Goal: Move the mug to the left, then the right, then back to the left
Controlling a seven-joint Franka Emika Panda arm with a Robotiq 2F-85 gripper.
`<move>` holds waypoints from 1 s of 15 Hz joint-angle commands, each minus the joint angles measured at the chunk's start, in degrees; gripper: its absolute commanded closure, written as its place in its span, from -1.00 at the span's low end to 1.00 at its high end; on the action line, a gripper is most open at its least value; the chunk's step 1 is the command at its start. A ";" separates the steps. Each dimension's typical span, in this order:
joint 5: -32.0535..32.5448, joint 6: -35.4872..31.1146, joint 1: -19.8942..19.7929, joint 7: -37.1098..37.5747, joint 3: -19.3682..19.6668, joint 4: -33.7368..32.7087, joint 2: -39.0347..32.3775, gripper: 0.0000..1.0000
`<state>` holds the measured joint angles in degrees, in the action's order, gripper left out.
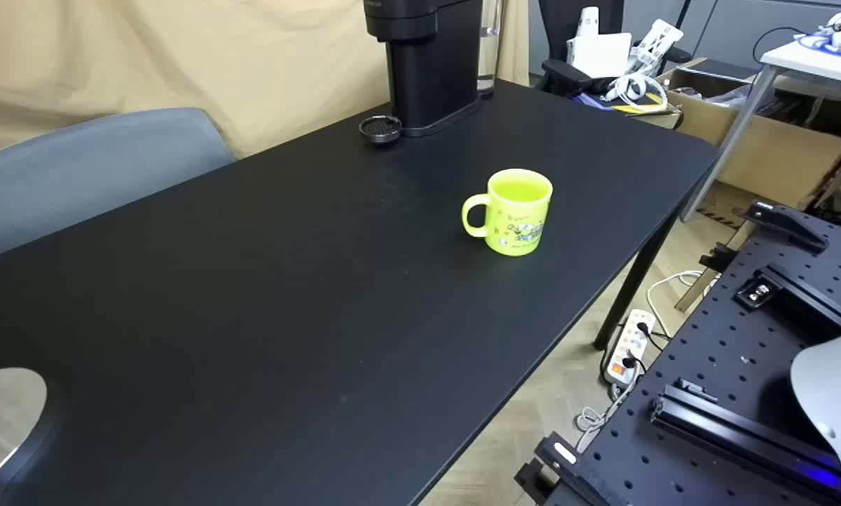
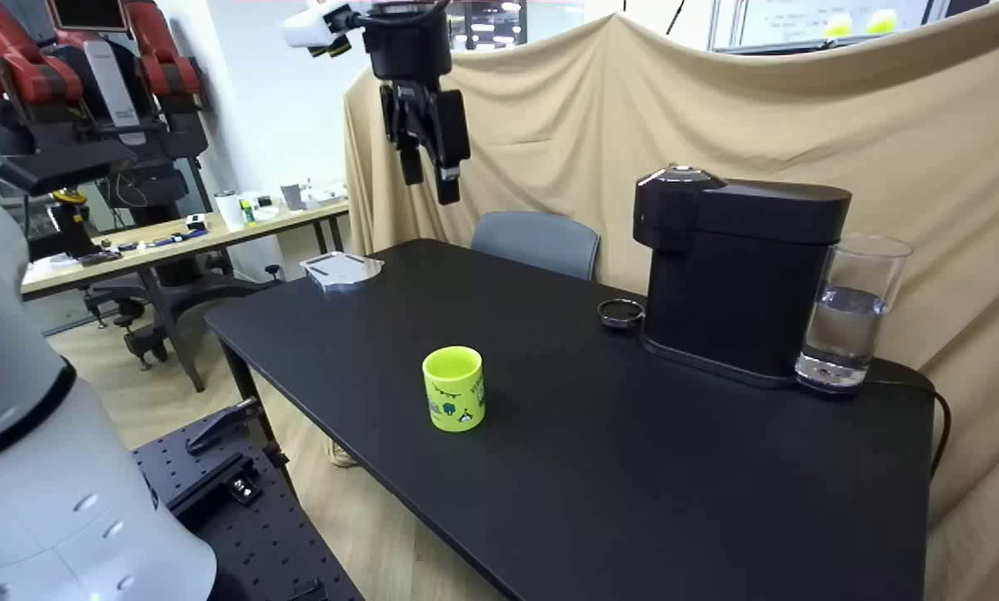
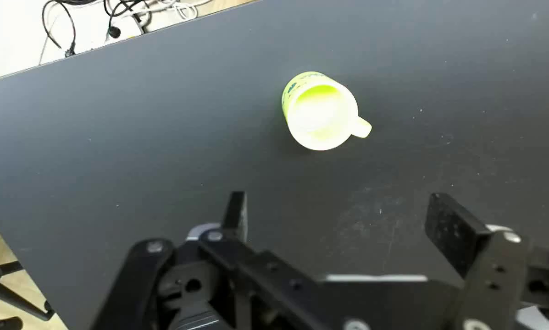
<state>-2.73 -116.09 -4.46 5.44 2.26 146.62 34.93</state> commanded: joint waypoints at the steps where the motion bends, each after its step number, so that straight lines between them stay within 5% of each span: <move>1: -0.03 0.14 -0.06 -0.04 -0.04 -0.12 -0.04 -1.00; 15: 0.40 -1.62 0.42 0.05 -1.02 0.89 -2.74 -1.00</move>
<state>-2.70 -116.15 -4.40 5.17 2.09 146.81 34.57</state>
